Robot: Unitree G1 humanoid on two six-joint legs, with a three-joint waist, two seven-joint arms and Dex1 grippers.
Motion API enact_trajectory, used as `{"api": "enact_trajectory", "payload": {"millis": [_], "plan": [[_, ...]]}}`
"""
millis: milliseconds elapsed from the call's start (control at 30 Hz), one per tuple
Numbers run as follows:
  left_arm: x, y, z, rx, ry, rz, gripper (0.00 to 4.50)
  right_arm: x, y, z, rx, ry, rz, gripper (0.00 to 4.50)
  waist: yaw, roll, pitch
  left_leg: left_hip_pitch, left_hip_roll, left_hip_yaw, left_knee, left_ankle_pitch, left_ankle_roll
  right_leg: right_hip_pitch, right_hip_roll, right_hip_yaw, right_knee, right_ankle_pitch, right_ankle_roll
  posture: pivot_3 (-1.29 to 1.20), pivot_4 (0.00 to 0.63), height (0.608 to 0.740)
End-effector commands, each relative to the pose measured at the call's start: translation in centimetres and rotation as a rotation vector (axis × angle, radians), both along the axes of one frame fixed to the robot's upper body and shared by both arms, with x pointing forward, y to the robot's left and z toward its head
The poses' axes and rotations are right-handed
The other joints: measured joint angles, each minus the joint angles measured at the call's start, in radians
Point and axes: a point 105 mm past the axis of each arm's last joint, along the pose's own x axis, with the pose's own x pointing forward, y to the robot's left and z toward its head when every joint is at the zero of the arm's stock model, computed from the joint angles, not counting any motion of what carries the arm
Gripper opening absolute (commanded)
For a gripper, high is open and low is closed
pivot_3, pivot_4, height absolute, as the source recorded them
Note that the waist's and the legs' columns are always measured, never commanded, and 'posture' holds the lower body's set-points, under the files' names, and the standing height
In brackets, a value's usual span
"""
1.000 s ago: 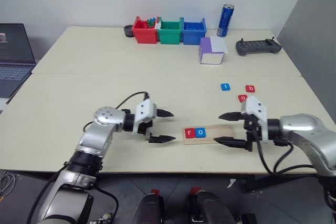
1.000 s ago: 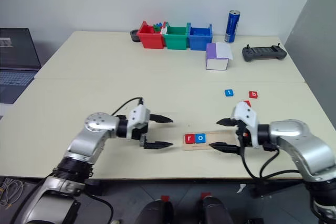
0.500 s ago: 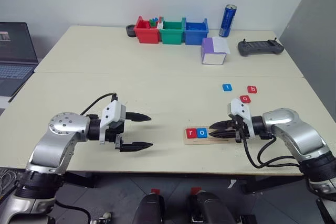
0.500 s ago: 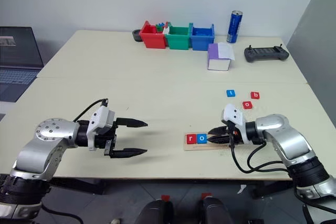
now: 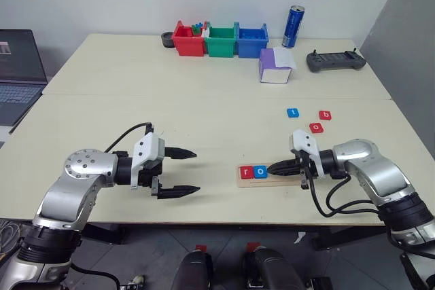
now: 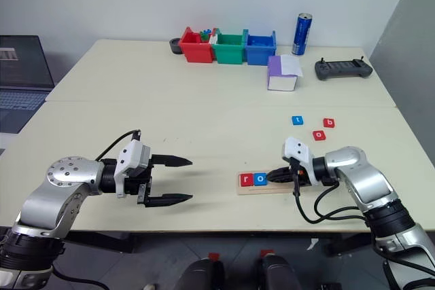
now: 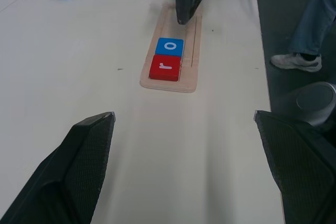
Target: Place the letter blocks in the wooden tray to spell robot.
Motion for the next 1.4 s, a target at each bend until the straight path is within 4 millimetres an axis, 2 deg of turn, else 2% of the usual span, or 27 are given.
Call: {"api": "enact_trajectory", "payload": {"millis": [33,200,400,633,767,900,967,1200,1267,1400], "plan": [[0.2,-0.4,0.8,-0.011,-0.038,-0.013,4.50,2.5,-1.1,3.1,0.059,-0.103,-0.135,0.61,-0.001,0.000,0.000,0.000,0.000,0.000,0.000,0.000,0.000,0.000,0.000,0.000,0.000,0.000,0.000,0.00,0.150,0.740],[0.4,-0.5,0.9,-0.014,-0.042,-0.017,4.50,5.1,-3.0,3.7,0.093,-0.125,-0.298,2.37,0.000,0.000,0.000,0.000,0.000,0.000,0.000,0.000,0.000,0.000,0.000,0.000,0.000,0.000,0.000,0.00,0.150,0.740],[0.5,-0.5,1.0,-0.017,-0.048,-0.015,4.50,6.1,-5.1,4.3,0.104,-0.127,-0.375,4.48,-0.002,0.000,0.000,0.000,0.000,0.001,0.000,0.000,0.000,0.000,0.000,0.001,0.000,0.000,0.000,0.00,0.150,0.740],[0.6,-0.5,1.0,-0.028,-0.068,-0.005,4.50,7.0,-6.2,4.9,0.123,-0.156,-0.446,4.48,-0.002,0.000,0.000,0.000,0.000,0.001,0.000,0.000,0.000,0.000,0.000,0.001,0.000,0.000,0.000,0.00,0.150,0.740],[0.7,-1.0,0.8,-0.092,-0.101,-0.012,4.50,8.7,-7.9,4.9,0.077,-0.237,-0.571,4.48,-0.002,0.000,0.000,0.000,0.000,0.002,0.000,0.000,0.000,0.000,0.000,0.001,0.000,0.000,0.000,0.00,0.150,0.740],[0.9,-1.9,0.7,-0.150,-0.100,-0.030,4.50,9.3,-9.2,4.8,0.067,-0.256,-0.639,4.48,-0.002,0.000,0.000,0.000,0.000,0.002,-0.001,0.000,0.000,0.000,0.000,0.002,0.000,0.000,0.000,0.00,0.150,0.740],[1.3,-2.0,0.4,-0.166,-0.097,-0.014,4.50,9.6,-10.2,4.5,0.046,-0.242,-0.705,4.48,-0.002,0.000,0.000,0.000,0.000,0.002,-0.001,0.000,0.000,0.000,0.000,0.002,0.000,0.000,0.000,0.00,0.150,0.740],[1.6,-2.2,-1.0,-0.165,-0.127,-0.028,4.50,10.0,-11.1,2.6,-0.054,-0.196,-0.808,4.48,-0.003,0.000,0.000,0.000,0.000,0.003,-0.001,0.000,0.000,0.000,0.000,0.002,0.001,0.000,0.000,0.00,0.150,0.740],[1.7,-2.2,-1.3,-0.156,-0.135,-0.034,4.50,10.2,-11.9,2.3,-0.075,-0.202,-0.865,4.48,-0.003,0.001,0.000,0.000,0.000,0.003,-0.001,0.000,0.000,0.000,0.000,0.002,0.001,0.000,0.000,0.00,0.150,0.740],[1.8,-1.9,-1.5,-0.146,-0.138,-0.035,4.50,10.6,-13.0,3.0,-0.013,-0.202,-0.985,4.48,-0.003,0.001,0.000,0.000,0.000,0.003,-0.001,0.000,0.000,-0.001,0.000,0.002,0.001,0.000,0.000,0.00,0.150,0.740]]}}
